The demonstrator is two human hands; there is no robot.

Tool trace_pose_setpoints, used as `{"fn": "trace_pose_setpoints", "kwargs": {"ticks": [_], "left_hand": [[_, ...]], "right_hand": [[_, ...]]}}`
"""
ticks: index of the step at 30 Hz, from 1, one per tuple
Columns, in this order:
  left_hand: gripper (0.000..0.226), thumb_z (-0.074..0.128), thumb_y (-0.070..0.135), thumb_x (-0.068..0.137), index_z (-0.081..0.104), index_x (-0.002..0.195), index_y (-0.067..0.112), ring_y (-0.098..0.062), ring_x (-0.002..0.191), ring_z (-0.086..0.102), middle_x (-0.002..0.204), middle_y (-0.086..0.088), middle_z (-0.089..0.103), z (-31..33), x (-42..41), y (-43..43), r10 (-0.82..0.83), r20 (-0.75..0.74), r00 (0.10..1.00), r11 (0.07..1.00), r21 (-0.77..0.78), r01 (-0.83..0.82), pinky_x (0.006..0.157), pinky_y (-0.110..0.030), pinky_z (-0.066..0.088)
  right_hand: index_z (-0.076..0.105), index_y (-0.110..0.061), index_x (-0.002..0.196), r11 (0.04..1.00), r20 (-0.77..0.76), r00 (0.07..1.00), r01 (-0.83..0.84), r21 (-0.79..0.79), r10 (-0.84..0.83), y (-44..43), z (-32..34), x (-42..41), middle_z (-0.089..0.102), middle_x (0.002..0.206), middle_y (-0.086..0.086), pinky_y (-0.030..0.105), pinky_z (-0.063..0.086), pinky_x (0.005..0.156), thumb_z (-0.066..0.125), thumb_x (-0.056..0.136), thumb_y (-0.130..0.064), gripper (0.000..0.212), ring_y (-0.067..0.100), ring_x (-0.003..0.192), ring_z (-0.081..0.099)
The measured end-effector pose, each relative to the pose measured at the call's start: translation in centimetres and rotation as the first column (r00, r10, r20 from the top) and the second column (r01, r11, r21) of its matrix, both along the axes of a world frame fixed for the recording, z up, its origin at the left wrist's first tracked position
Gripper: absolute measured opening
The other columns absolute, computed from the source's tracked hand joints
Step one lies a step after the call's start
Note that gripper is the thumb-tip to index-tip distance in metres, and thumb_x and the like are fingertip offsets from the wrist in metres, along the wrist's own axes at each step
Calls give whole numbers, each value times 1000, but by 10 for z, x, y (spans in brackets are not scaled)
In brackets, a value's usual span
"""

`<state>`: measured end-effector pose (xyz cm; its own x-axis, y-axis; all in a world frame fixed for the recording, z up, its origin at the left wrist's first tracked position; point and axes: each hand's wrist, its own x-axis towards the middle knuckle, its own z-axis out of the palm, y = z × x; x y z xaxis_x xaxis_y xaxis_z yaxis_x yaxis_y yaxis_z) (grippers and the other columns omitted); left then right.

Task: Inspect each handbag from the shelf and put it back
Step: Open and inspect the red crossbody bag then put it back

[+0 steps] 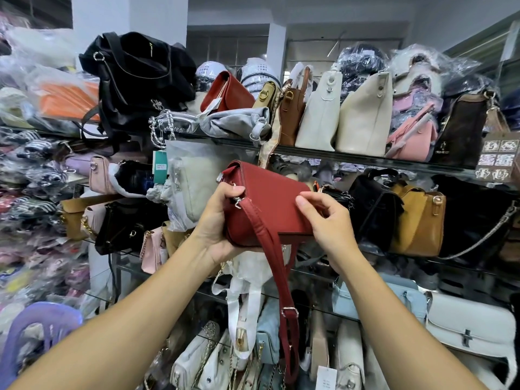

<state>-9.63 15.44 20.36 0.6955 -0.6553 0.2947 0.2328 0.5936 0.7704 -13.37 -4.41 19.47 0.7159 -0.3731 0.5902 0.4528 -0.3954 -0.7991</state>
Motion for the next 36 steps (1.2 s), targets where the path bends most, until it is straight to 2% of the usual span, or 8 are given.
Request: {"fn": "trace_pose_setpoints", "kwargs": {"ticks": [3,5,10,16,18,23,31,36], "left_hand": [[74,82,34,59,65,127,10,-40,127,53,137,-16,57,-9,9,10,-160,88,983,985,-57,165,111,-71,30],[66,78,35,67,66,127,11,-40,122,58,132,-15,62,-14,14,16,-253,186,950,959,-83,272,102,-73,39],[59,85,31,52,71,107,14,-27,101,62,112,-5,65,-16,20,21,-197,138,971,968,-129,215,105,-54,44],[38,42,8,95,72,100,-15,-27,97,74,101,-27,73,-1,0,12,-84,138,987,982,-157,106,89,-32,56],[25,61,17,78,79,71,0,-19,68,75,74,-13,75,-4,10,14,57,47,997,997,-59,-54,61,-29,60],[53,76,55,79,76,113,15,-32,93,71,103,-12,72,-16,30,31,134,121,984,941,296,-165,97,-61,52],[48,51,57,94,74,112,20,-16,87,74,101,-2,77,-23,27,17,275,107,955,911,288,-295,92,-39,56],[52,57,49,86,68,125,16,-14,88,74,103,-1,77,-22,19,18,223,139,965,947,205,-248,82,-32,61]], "right_hand": [[63,-39,120,960,-75,957,279,-31,-280,-23,-4,6,60,136,-6,46,42,112,61,73,-80,62,19,130,52],[59,-30,134,974,-178,979,130,188,-96,-35,0,2,61,138,0,41,51,98,66,77,-78,74,16,119,61],[78,-25,109,788,-199,862,-303,536,467,-41,-7,-10,77,111,5,52,49,101,57,80,-72,60,25,95,71],[73,-22,113,708,-86,858,-356,610,506,-36,-15,-8,79,101,4,37,59,73,62,86,-55,45,19,79,76],[73,-22,111,692,-39,872,-359,627,488,-36,-17,-6,79,102,5,40,58,76,65,81,-56,46,21,79,75],[72,-25,116,681,36,907,-341,648,420,-37,-15,-4,76,115,8,48,57,89,67,80,-56,48,23,88,76],[63,-19,135,691,47,902,-361,626,428,-37,-23,-4,72,127,10,51,62,88,86,36,-82,120,29,114,71],[67,-24,134,619,93,877,-405,673,472,-39,-25,-2,71,130,11,56,58,92,56,54,-94,106,31,112,72]]}}
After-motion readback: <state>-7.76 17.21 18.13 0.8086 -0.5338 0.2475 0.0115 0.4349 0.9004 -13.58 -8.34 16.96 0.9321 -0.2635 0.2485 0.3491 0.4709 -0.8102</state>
